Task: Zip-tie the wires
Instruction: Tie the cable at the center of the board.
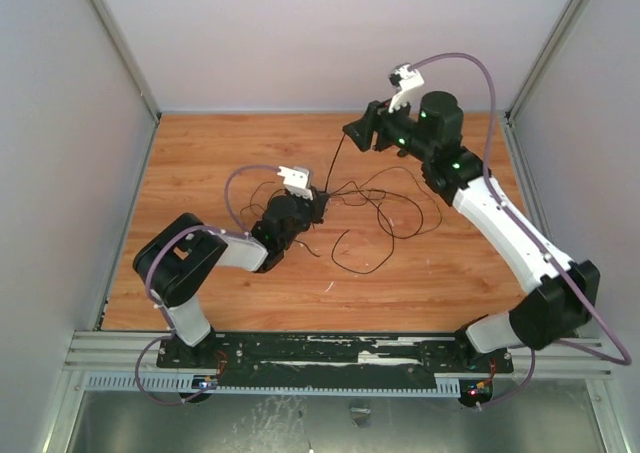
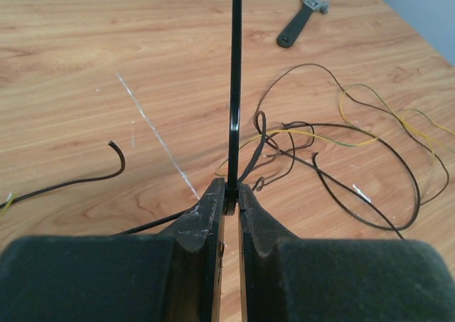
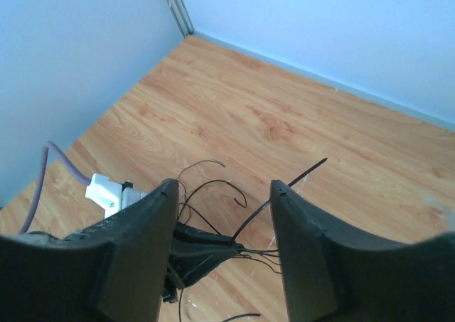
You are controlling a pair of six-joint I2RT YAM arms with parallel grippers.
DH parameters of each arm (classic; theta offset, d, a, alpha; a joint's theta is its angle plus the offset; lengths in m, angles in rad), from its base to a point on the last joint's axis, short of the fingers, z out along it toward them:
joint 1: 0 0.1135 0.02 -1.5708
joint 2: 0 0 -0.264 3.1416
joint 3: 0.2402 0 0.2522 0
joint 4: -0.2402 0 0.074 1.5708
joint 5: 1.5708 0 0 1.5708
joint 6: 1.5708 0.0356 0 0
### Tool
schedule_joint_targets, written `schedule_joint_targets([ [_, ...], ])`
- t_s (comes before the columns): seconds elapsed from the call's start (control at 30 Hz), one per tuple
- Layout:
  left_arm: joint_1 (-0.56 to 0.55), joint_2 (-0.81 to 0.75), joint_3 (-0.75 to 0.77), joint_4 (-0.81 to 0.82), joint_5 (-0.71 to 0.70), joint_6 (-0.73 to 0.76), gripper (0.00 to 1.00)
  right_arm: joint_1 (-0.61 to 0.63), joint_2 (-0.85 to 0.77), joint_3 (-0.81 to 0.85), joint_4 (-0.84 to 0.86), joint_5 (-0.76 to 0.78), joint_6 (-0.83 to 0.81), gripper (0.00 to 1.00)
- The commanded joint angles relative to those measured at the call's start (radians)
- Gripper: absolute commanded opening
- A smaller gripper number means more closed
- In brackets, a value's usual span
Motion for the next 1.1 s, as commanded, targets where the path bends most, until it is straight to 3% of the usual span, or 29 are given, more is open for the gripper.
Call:
schedule_joint_targets([
  [0.0, -0.003, -0.089, 0.046, -0.127, -0.031, 0.009, 0.00, -0.033, -0.114, -0.094, 0.101, -0.014, -0.055, 0.64],
  [0.17, 0.001, -0.154, 0.084, -0.232, -0.027, -0.013, 0.00, -0.083, -0.288, -0.298, 0.180, 0.050, -0.122, 0.94],
  [0.23, 0.003, -0.179, 0.108, -0.284, -0.023, -0.019, 0.00, -0.105, -0.349, -0.379, 0.224, 0.099, -0.131, 0.99],
  [0.47, 0.009, -0.231, 0.192, -0.475, -0.021, -0.031, 0.00, -0.169, -0.428, -0.593, 0.304, 0.125, -0.144, 0.99],
  [0.7, 0.022, -0.272, 0.240, -0.598, 0.000, -0.054, 0.00, -0.217, -0.389, -0.713, 0.400, -0.083, -0.167, 0.98],
  [1.07, 0.068, -0.314, 0.261, -0.679, 0.105, -0.078, 0.00, -0.217, -0.272, -0.794, 0.719, -0.390, -0.279, 0.85],
])
